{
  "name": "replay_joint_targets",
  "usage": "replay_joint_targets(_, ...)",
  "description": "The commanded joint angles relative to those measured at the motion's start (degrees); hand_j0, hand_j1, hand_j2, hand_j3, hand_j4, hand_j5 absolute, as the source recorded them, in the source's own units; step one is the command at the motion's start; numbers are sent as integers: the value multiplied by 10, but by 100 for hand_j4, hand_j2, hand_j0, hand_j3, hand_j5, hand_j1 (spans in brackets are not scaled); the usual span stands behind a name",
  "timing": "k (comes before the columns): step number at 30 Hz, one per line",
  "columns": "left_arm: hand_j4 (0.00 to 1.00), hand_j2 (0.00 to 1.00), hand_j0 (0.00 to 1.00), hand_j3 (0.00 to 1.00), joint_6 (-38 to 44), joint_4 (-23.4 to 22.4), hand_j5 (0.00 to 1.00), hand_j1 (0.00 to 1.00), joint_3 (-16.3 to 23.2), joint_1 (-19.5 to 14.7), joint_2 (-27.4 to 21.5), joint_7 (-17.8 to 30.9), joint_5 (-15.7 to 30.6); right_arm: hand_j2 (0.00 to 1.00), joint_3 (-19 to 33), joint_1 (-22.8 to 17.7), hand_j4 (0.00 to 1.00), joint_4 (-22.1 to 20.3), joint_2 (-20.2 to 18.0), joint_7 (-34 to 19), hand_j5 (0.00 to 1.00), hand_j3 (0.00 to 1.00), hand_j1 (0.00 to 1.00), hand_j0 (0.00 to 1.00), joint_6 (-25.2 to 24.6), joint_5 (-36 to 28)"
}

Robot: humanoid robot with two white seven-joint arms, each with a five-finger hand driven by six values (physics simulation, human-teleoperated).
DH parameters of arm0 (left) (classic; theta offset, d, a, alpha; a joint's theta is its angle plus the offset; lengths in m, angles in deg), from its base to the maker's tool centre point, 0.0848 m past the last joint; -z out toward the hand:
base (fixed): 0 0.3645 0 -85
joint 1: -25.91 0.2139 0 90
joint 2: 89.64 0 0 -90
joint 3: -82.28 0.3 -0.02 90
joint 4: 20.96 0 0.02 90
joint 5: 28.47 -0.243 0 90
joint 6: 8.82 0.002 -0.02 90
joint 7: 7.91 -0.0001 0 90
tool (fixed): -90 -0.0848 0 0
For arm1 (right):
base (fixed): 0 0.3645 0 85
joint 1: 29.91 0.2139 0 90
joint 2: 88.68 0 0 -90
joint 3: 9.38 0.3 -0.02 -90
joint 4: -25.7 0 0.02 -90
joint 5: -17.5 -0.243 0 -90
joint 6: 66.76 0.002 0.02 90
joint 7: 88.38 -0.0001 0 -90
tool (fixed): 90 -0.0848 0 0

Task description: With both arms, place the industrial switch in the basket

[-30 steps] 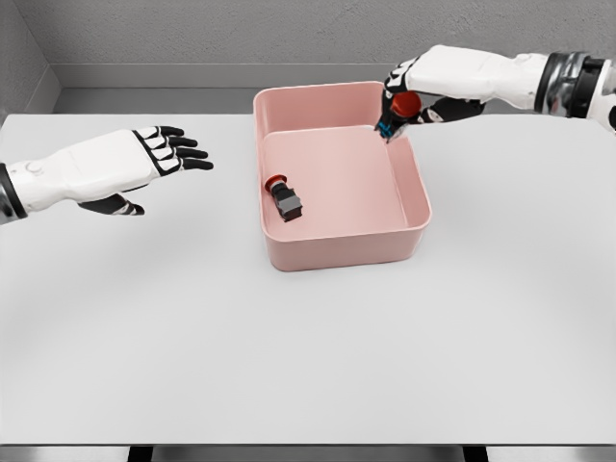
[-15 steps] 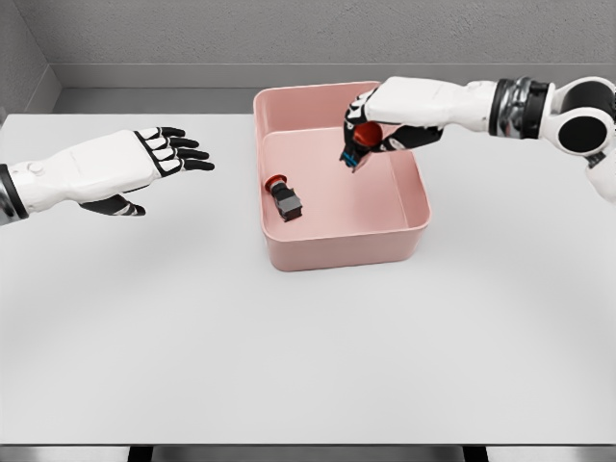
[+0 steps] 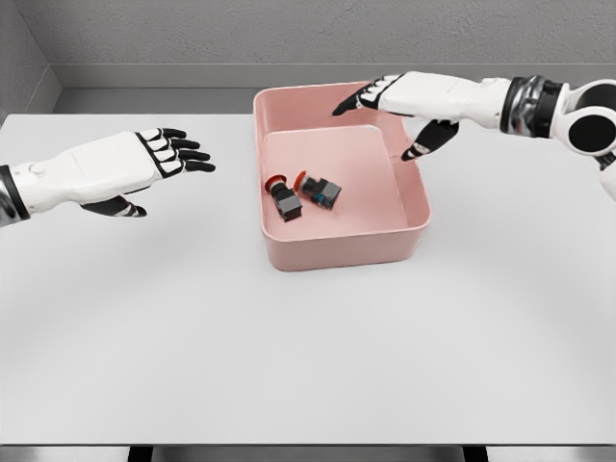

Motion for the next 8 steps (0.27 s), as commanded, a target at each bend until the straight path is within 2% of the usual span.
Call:
replay_joint_targets(1, 100, 100, 100, 100, 0, 0, 100, 100, -1, 0, -1, 0, 4, 100, 15, -1, 100, 1, -34, 0, 100, 100, 100, 100, -1, -14)
replay_joint_targets(5, 100, 100, 100, 100, 0, 0, 100, 100, -1, 0, 0, 0, 4, 100, 41, -25, 100, 2, -71, 0, 100, 100, 100, 100, -1, -19)
replay_joint_targets(8, 100, 100, 100, 100, 0, 0, 100, 100, -1, -1, 0, -1, 4, 100, 65, -49, 100, 3, -85, 0, 100, 100, 100, 100, -1, -19)
